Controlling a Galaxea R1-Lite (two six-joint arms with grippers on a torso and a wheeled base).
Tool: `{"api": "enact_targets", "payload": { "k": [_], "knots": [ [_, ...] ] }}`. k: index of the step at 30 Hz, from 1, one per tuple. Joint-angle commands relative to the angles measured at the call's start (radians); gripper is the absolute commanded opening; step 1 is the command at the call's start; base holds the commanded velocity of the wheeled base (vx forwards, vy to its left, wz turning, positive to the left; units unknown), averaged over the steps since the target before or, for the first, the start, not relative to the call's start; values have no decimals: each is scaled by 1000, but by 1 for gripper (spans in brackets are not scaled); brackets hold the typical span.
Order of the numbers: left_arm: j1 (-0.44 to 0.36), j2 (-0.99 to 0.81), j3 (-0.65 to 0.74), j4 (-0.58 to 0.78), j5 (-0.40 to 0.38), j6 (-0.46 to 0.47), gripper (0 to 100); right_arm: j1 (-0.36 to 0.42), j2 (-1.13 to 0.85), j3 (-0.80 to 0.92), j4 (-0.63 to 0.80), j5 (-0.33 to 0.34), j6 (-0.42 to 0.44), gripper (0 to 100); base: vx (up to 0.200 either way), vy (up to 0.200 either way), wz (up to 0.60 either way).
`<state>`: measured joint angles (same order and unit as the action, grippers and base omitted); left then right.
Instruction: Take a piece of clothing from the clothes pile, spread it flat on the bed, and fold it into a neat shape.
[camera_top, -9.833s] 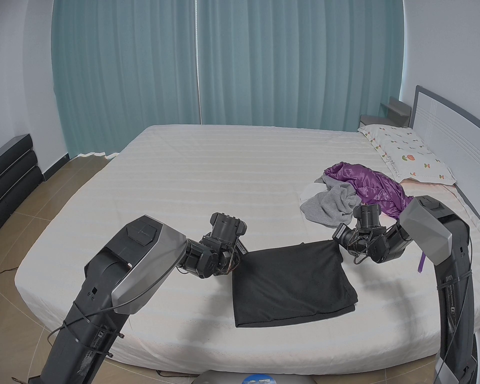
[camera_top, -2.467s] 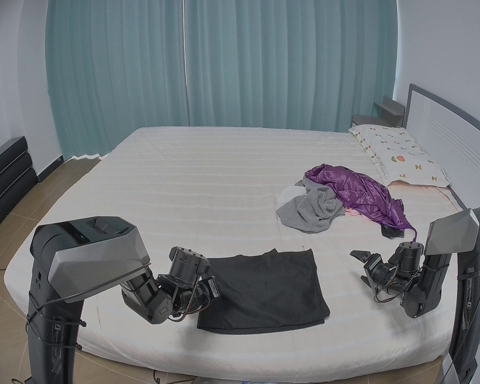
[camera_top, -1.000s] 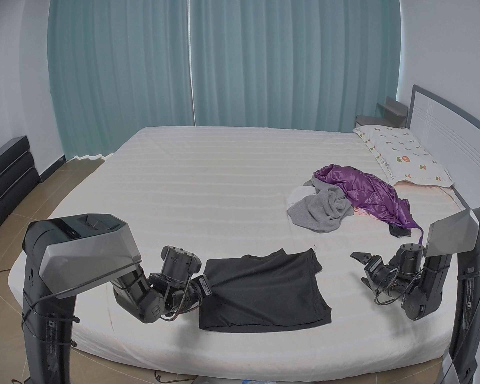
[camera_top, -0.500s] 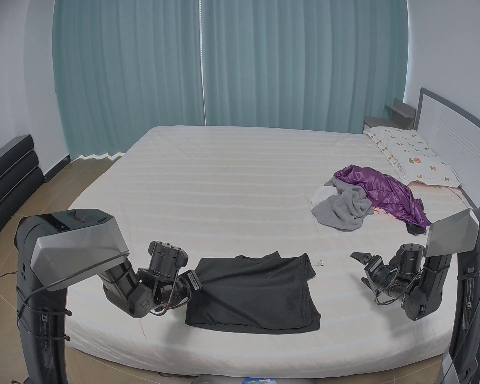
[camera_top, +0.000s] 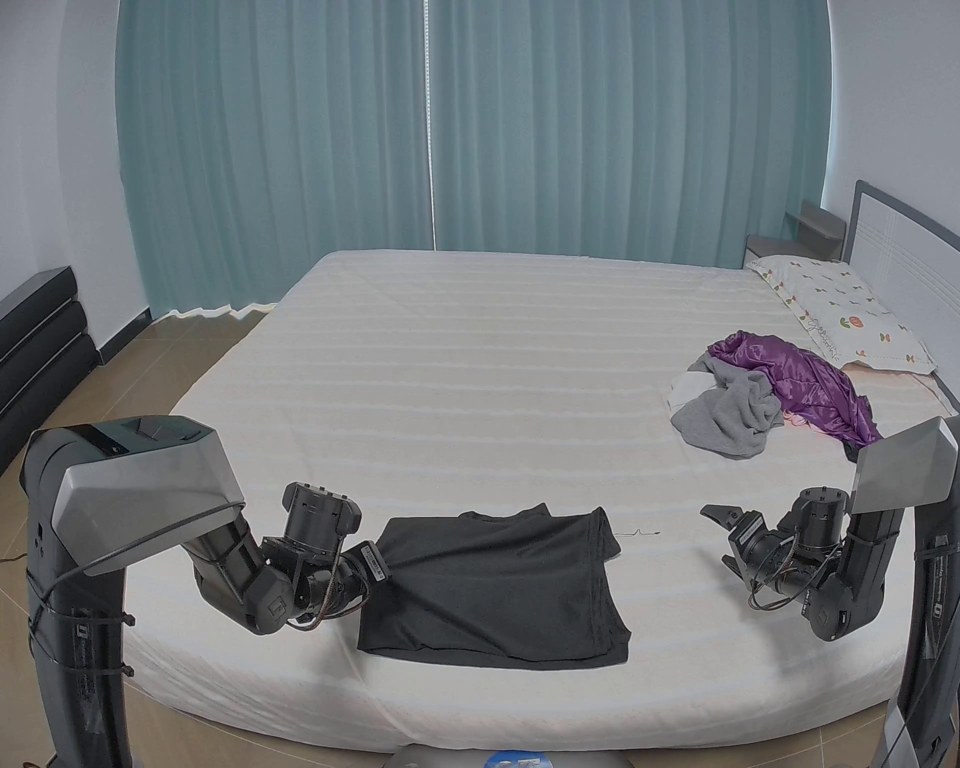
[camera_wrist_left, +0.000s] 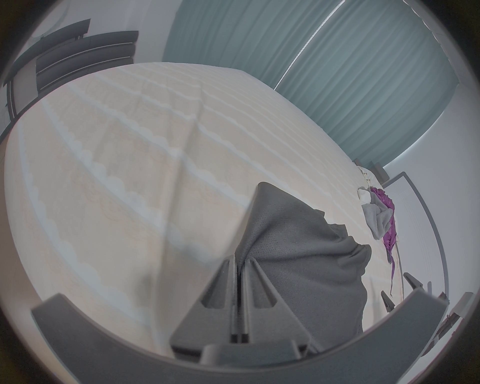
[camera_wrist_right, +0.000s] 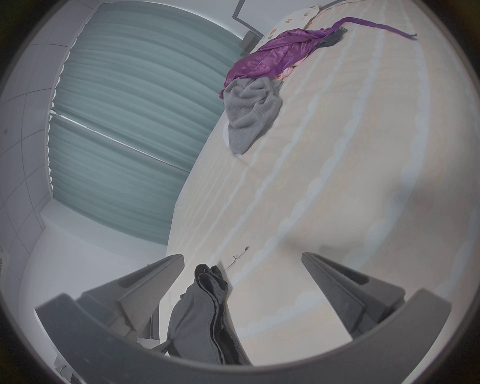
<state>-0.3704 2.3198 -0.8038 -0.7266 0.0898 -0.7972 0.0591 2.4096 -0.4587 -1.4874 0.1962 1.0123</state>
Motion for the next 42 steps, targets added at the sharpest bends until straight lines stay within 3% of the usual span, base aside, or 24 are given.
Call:
{"api": "enact_targets", "payload": {
  "k": [1,12,34,35,42],
  "knots": [
    [7,-10,6,-1,2,0,0,1,2,0,-1,0,0,100,0,200,0],
    [22,-22,26,1,2,-8,0,1,2,0,-1,0,0,100,0,200,0],
    [22,-23,40,1,5,-43,0,1,3,0,-1,0,0,100,0,0,0],
    [22,-25,40,1,5,-54,100,1,3,0,-1,0,0,100,0,0,0],
    [22,-28,40,1,5,-60,100,5,3,0,-1,0,2,100,0,0,0]
  ]
}}
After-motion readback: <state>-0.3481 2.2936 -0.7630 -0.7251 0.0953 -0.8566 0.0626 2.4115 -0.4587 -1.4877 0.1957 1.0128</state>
